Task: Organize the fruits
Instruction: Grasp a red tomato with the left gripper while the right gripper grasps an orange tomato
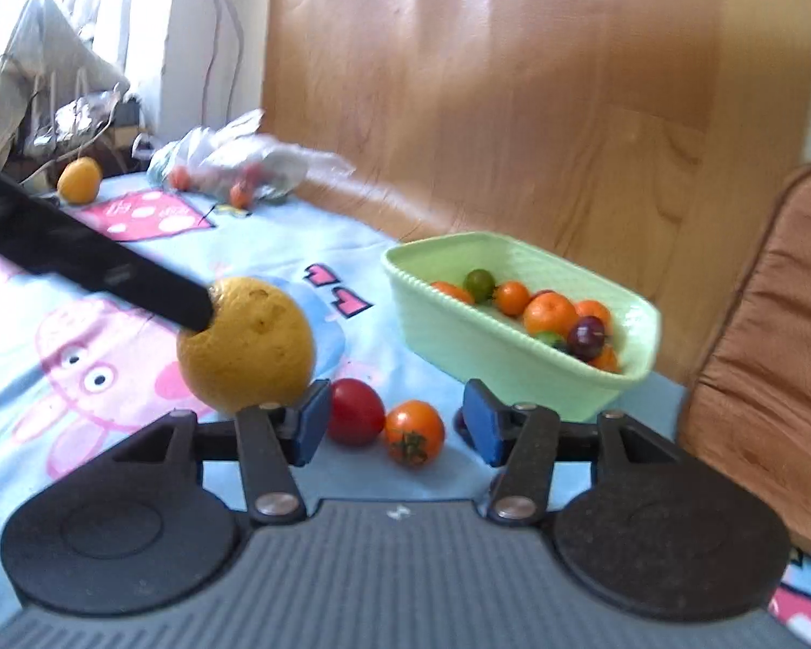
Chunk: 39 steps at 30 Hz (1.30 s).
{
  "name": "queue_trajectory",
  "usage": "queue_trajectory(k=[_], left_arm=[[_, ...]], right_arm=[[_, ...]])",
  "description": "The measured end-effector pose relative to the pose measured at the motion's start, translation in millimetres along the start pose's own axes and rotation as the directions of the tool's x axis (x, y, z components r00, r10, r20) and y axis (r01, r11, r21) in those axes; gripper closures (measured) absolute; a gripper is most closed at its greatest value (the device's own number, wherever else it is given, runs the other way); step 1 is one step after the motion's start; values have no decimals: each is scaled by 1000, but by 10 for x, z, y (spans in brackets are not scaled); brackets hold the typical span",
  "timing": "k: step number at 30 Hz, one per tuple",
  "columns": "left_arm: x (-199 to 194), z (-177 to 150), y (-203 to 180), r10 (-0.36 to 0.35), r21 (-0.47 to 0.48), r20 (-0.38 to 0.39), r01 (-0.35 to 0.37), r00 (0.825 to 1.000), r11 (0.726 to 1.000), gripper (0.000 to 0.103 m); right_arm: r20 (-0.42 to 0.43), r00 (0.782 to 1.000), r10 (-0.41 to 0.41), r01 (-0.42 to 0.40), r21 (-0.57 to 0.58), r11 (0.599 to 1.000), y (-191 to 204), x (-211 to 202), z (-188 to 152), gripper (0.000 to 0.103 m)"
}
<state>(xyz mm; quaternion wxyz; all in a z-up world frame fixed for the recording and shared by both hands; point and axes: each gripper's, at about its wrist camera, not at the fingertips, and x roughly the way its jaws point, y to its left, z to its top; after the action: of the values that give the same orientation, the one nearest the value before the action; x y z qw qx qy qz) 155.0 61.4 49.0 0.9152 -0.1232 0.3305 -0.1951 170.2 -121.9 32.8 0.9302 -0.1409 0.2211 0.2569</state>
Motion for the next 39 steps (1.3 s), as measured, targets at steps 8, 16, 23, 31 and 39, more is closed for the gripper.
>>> queue_trajectory(k=[8,16,23,31,39], left_arm=[[-119,-168,-16,-20,17,5,20,1000,1000,53],[24,-267,-203,-65,64,-43,67,997,996,53],[261,-232,-372,-25,106,-49,30,998,994,53],[564,-171,-635,66,232,-15,-60,998,971,54],[564,-274,-650,96,242,-26,-87,995,966,73]], right_arm=[[-49,998,42,-45,-70,997,-13,81,6,48],[-99,992,81,-88,-74,993,143,-284,-248,58],[-48,996,76,-78,-36,996,33,-448,-262,58],[37,997,61,-70,315,947,-655,-518,-155,62],[-31,993,114,-97,349,932,-485,-134,-25,73]])
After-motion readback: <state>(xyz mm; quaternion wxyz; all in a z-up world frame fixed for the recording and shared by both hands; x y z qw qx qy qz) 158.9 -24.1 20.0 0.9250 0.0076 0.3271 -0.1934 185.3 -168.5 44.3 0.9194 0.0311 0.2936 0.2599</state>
